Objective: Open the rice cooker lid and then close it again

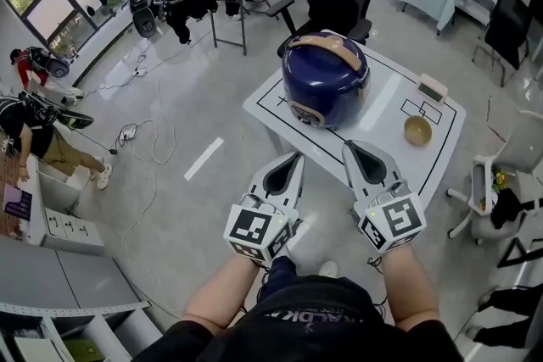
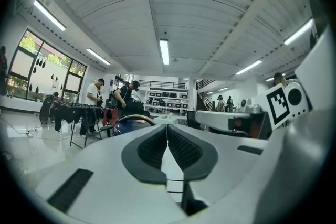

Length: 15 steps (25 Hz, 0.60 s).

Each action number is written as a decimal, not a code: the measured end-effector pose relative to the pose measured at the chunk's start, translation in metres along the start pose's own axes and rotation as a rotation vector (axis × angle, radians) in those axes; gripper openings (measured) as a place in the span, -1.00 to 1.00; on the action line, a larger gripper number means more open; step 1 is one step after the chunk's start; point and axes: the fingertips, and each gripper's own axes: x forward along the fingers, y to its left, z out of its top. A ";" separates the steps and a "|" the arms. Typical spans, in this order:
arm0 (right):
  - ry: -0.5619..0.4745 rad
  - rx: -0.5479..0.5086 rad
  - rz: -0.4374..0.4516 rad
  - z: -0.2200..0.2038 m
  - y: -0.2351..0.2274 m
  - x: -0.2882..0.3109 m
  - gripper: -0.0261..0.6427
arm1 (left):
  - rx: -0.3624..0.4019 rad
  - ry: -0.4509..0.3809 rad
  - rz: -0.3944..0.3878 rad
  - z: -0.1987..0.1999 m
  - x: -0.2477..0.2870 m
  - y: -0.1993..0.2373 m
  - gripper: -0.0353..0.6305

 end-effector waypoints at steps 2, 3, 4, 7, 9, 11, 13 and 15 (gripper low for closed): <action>0.001 0.009 -0.002 -0.002 0.001 0.006 -0.92 | 0.001 0.004 0.002 0.000 0.000 0.007 -0.88; 0.001 0.012 -0.004 -0.003 0.001 0.009 -0.91 | 0.002 0.006 0.002 0.000 0.000 0.010 -0.88; 0.003 0.015 -0.005 -0.004 0.002 0.013 -0.91 | 0.002 0.007 0.001 0.000 0.001 0.014 -0.88; 0.011 0.023 -0.009 -0.005 0.002 0.027 -0.88 | -0.008 0.012 -0.001 0.000 0.003 0.029 -0.88; 0.017 0.031 -0.013 -0.006 0.003 0.036 -0.86 | -0.014 0.017 -0.004 0.000 0.004 0.039 -0.88; 0.022 0.037 -0.014 -0.007 0.006 0.047 -0.82 | -0.014 0.016 -0.010 0.002 0.005 0.049 -0.88; 0.027 0.038 -0.017 -0.008 0.008 0.058 -0.69 | -0.009 0.011 -0.021 0.006 0.007 0.060 -0.86; 0.030 0.019 -0.032 -0.008 0.010 0.071 -0.45 | -0.003 0.009 -0.036 0.008 0.010 0.070 -0.69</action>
